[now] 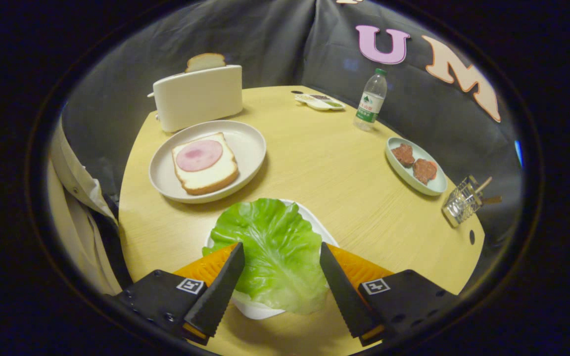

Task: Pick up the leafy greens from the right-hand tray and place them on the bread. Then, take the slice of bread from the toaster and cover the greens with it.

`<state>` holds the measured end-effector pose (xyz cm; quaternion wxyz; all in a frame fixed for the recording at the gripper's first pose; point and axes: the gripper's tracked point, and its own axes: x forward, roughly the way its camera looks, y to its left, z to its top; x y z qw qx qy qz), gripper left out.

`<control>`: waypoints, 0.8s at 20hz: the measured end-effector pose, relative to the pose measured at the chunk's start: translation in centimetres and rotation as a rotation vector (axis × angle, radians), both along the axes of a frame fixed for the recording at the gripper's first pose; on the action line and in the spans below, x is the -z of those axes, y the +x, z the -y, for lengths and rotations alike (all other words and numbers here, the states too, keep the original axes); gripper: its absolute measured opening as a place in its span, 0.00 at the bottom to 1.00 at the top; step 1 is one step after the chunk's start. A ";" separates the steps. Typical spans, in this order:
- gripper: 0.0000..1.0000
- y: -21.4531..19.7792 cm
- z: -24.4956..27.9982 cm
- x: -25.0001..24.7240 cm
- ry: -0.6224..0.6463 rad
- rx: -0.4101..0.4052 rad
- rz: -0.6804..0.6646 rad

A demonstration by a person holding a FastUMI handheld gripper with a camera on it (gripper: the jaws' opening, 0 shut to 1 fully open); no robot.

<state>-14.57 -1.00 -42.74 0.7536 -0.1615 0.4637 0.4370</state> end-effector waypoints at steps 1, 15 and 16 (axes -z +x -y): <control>0.99 -0.1 0.0 0.3 -0.005 0.002 -0.010; 0.34 -1.9 -0.6 1.0 -0.017 0.052 -0.103; 0.35 -1.9 -0.7 0.9 -0.020 0.055 -0.105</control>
